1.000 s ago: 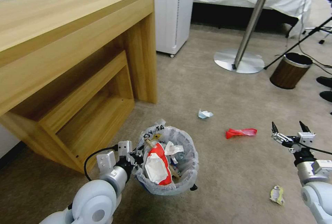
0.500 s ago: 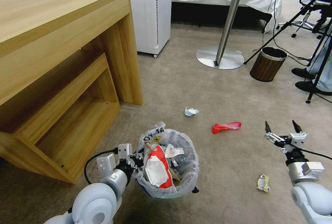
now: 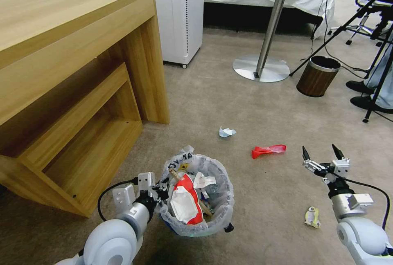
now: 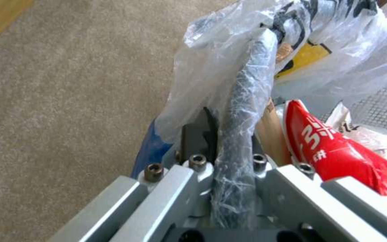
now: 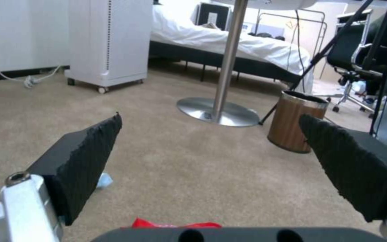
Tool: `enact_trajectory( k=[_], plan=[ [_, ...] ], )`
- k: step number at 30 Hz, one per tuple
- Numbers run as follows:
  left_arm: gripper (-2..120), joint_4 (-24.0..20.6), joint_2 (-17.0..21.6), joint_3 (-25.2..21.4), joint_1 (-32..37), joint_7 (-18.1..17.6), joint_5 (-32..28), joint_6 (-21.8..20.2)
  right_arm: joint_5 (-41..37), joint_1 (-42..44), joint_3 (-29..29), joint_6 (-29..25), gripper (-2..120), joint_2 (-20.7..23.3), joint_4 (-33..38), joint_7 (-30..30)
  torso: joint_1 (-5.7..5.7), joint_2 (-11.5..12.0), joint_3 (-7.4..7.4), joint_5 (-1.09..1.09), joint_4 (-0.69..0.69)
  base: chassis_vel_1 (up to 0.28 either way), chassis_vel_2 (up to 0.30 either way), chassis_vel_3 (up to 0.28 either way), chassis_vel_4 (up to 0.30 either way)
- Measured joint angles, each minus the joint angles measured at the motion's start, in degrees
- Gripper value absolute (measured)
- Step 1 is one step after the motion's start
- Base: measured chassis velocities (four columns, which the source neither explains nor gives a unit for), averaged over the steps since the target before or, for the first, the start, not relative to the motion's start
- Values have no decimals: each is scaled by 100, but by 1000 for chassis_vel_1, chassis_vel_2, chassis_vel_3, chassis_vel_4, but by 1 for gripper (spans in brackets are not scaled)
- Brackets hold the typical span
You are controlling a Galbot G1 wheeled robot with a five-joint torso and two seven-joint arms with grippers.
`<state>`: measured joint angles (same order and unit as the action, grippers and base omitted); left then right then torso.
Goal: Pick up the trash bin and place the garbage on the floor into it.
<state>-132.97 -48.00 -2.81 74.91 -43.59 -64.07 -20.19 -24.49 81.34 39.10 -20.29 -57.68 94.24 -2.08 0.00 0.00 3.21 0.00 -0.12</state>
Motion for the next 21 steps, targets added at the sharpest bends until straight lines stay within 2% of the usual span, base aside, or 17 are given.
enact_trajectory(
  k=[9,21],
  plan=[
    [0,-40,-4,-116,184,31,87,-11,-41,-21,-53,-48,100,6,-12,-44,0,0,-1,0,-1,-40,30,31,-45],
    [0,-5,-49,-82,181,37,160,-23,-51,-76,-89,-53,100,16,-68,-43,-1,0,0,0,-1,-127,114,125,-114]
  ],
)
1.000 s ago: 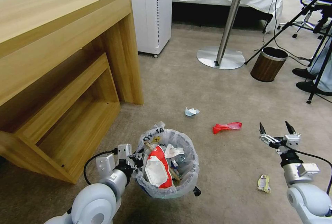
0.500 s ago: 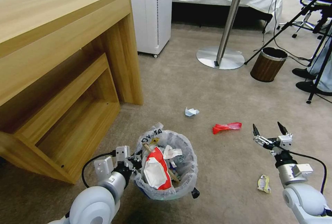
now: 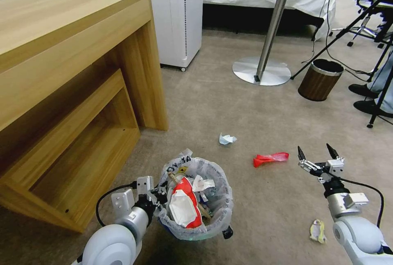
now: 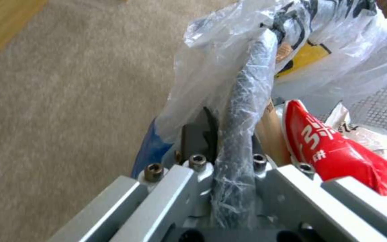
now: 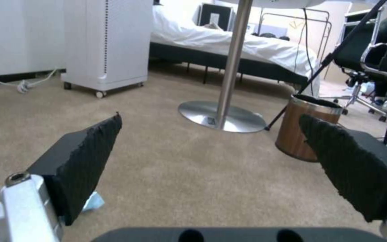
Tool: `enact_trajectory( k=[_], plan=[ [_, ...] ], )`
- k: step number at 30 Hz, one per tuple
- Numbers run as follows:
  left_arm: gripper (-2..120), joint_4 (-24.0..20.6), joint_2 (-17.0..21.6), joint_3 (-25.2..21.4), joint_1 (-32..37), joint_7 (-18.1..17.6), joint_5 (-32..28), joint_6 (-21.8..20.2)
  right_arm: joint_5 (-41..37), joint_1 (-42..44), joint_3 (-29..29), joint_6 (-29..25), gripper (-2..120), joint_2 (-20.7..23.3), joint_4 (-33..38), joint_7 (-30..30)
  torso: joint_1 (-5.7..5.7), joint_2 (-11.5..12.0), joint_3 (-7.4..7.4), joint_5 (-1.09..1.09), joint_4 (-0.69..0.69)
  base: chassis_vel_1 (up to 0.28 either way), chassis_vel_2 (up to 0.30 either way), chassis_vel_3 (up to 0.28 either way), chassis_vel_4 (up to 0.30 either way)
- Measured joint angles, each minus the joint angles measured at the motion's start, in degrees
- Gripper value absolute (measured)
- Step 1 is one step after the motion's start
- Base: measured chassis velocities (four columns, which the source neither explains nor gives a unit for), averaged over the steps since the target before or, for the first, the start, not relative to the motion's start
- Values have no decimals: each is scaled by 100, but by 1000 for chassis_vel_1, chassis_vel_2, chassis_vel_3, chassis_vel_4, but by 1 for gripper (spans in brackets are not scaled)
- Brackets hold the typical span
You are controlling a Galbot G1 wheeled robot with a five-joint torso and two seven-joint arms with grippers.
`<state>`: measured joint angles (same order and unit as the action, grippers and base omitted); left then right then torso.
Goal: Pick up the trash bin and place the garbage on the floor into it.
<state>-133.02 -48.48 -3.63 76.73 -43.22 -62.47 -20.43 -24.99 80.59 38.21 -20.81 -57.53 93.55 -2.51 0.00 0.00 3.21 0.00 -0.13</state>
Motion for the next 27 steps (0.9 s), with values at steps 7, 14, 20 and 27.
enact_trajectory(
  k=[7,14,20,27],
  plan=[
    [0,0,-22,3,44,0,18,-4,4,0,-14,-25,100,37,3,6,0,0,0,0,1,-92,102,93,-97],
    [0,-1,-58,-38,204,15,137,-17,-10,-82,-83,-38,100,74,-60,7,0,0,0,0,0,-83,78,77,-69],
    [0,-10,-161,-96,375,57,291,-40,203,-157,-213,-131,100,69,-163,147,0,0,0,0,0,-8,9,12,-5],
    [0,-29,-153,-173,439,62,331,-63,479,-206,-448,204,100,325,-164,261,0,0,0,0,0,0,0,0,0]
  ],
)
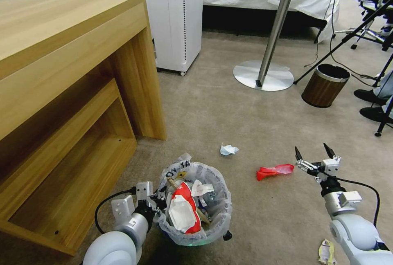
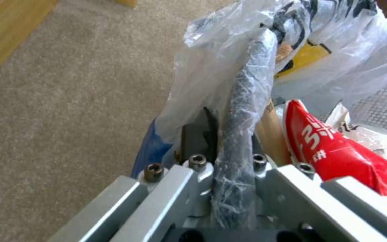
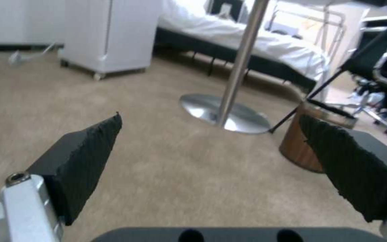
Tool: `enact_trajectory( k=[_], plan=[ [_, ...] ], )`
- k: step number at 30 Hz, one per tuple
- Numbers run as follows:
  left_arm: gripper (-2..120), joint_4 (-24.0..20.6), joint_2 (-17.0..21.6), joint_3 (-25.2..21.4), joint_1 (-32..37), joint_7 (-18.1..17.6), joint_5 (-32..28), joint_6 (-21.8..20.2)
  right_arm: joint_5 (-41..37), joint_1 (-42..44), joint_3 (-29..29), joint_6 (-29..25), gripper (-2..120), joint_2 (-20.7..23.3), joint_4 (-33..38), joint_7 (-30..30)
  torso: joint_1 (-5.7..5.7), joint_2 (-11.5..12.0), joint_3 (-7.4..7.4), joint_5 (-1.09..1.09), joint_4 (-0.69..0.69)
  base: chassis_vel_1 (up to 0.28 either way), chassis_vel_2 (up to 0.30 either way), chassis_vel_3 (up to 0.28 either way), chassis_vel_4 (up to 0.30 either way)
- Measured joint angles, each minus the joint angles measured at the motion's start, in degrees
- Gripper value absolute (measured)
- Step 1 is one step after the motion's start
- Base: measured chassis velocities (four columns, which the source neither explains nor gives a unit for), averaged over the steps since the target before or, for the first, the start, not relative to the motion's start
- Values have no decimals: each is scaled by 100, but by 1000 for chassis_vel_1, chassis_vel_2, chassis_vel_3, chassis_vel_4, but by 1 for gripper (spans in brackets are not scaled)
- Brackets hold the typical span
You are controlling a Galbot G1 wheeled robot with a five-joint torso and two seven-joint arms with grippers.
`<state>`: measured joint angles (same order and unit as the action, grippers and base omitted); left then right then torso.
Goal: Pick up the trash bin and place the garbage on the floor into it.
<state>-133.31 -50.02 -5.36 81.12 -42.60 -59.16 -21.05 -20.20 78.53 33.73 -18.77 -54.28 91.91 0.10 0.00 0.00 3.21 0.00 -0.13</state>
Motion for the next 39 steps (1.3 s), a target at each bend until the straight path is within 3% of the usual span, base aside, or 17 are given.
enact_trajectory(
  k=[9,18,21,26,33,39],
  plan=[
    [0,-77,48,-222,101,6,-29,-60,74,-628,-669,104,100,571,-714,-600,0,0,0,1,0,0,0,0,0],
    [0,-80,-207,-297,431,117,323,-104,-75,-1148,-882,352,100,636,-1317,-1211,0,0,0,0,2,0,0,0,0],
    [0,-56,-379,-332,653,212,563,-138,-50,-1178,-921,501,100,598,-1502,-1658,0,0,0,0,0,0,0,0,0],
    [0,-10,-427,-350,724,223,636,-141,211,-1481,-1221,421,100,536,-2055,-1712,0,0,0,1,0,0,0,0,0],
    [0,65,-444,-386,823,189,670,-141,758,-2359,-1976,634,100,258,-3324,-1377,0,0,0,1,1,0,0,0,0],
    [0,129,-388,-431,838,169,643,-125,844,-3068,-2255,634,100,47,-4286,-1369,0,0,0,0,1,0,0,0,0]
  ],
)
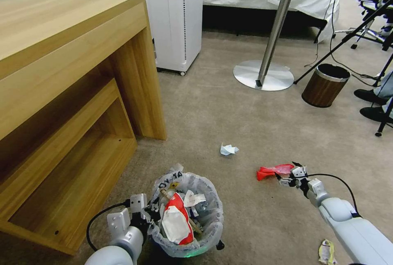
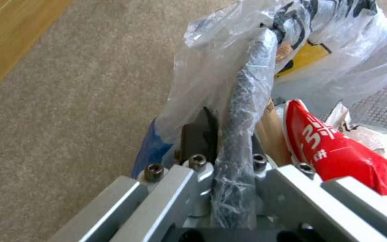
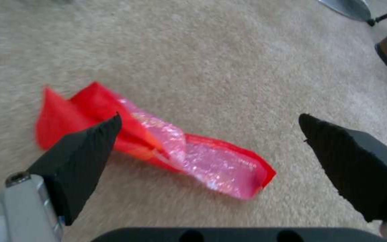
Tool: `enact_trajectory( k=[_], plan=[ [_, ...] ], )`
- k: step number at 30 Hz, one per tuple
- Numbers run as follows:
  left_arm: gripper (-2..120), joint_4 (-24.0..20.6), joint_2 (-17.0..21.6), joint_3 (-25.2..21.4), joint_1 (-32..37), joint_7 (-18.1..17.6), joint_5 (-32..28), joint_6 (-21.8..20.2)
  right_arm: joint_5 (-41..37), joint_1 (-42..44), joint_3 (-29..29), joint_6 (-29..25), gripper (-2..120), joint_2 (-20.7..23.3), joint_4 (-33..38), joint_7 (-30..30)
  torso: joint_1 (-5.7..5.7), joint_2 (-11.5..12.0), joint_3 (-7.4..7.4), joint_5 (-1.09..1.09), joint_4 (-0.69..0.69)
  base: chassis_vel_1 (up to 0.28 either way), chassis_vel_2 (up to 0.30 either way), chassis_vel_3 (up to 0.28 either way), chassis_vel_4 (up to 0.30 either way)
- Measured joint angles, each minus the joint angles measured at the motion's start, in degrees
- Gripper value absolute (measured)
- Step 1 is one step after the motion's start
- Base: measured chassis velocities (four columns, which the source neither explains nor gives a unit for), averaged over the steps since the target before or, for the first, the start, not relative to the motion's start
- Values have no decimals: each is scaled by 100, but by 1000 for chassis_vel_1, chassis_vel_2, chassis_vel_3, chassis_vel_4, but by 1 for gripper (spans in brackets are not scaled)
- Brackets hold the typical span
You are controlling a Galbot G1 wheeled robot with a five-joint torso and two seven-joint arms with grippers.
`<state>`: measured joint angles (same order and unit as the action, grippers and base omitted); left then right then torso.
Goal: Pick up the trash bin and place the garbage on the floor into it.
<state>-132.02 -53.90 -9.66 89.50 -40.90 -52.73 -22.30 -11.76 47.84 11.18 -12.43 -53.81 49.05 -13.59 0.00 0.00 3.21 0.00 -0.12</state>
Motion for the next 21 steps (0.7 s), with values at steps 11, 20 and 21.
enact_trajectory(
  k=[11,20,21],
  plan=[
    [0,50,103,61,-18,18,-9,82,501,-1145,-114,-531,100,-975,-1743,116,0,0,0,1,-1,0,0,0,0],
    [0,37,249,-19,6,45,-61,138,735,-1413,36,-594,100,-1812,-2350,184,0,0,0,-1,1,0,0,0,0],
    [0,37,249,-19,6,45,-61,138,735,-1413,36,-594,100,-1812,-2350,184,0,0,0,-1,1,0,0,0,0]
  ],
)
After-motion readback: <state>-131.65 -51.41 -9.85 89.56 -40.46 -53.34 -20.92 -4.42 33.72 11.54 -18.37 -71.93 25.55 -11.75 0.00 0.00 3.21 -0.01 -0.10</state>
